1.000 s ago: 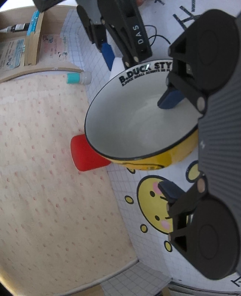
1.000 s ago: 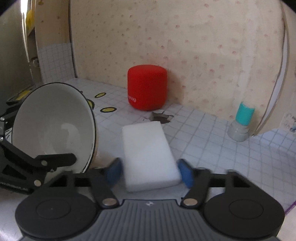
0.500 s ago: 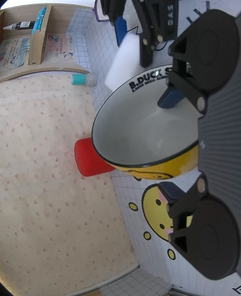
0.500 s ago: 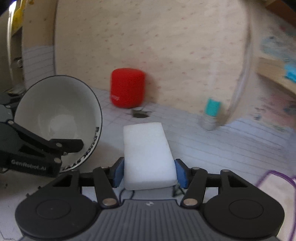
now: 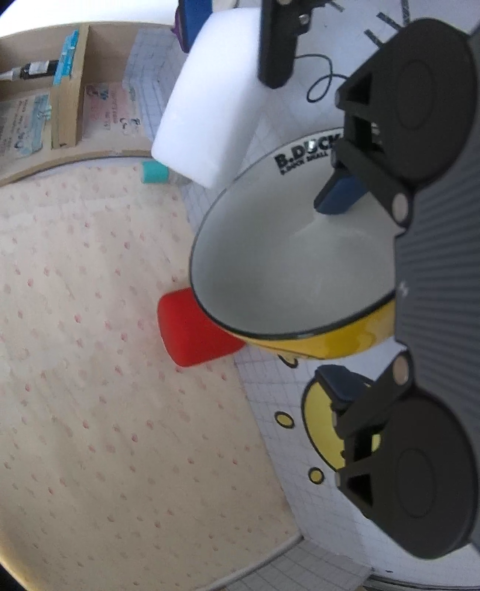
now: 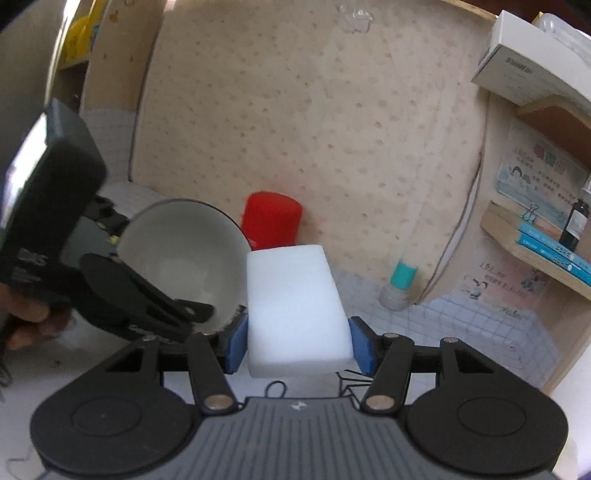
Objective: Clean bowl
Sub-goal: 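Wipe the white sponge inside the bowl with the right tool while the left tool holds it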
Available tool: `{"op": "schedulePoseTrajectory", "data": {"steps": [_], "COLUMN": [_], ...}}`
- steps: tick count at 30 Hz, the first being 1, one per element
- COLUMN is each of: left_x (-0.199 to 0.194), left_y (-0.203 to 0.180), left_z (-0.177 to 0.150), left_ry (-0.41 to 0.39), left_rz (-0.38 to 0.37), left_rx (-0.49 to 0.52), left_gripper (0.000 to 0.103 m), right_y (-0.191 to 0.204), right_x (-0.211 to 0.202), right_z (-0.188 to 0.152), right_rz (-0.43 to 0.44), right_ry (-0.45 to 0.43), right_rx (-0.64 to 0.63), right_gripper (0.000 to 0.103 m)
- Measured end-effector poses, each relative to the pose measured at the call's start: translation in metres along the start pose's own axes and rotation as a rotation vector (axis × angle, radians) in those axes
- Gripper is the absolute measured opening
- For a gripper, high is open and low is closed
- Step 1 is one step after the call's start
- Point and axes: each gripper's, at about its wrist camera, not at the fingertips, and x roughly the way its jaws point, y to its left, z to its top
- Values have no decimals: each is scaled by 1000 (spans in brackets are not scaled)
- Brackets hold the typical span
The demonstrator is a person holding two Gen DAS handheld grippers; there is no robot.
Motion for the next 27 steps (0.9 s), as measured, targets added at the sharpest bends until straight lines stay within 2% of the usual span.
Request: {"op": "schedulePoseTrajectory", "data": {"steps": [3, 5, 7, 13, 22, 27], "left_x": [0, 1, 2, 2, 9, 12], "left_y": [0, -2, -3, -2, 0, -5], "left_z": [1, 1, 1, 0, 10, 11], "left_ry": [-12, -19, -24, -25, -46, -50], "left_rz": [-20, -35, -41, -98, -156, -157], "left_rx": [13, 58, 98, 123, 182, 255], "left_gripper": [89, 89, 89, 89, 90, 90], "right_y": [5, 9, 15, 26, 25, 24], "right_x": [-2, -2, 1, 9, 22, 23], "right_z": [0, 0, 0, -3, -6, -3], "right_rz": [21, 45, 55, 118, 97, 104], "right_ry": [-6, -14, -11, -8, 8, 14], "right_rx": [-34, -63, -135, -320, -447, -547], "right_gripper": [56, 56, 56, 56, 56, 56]}}
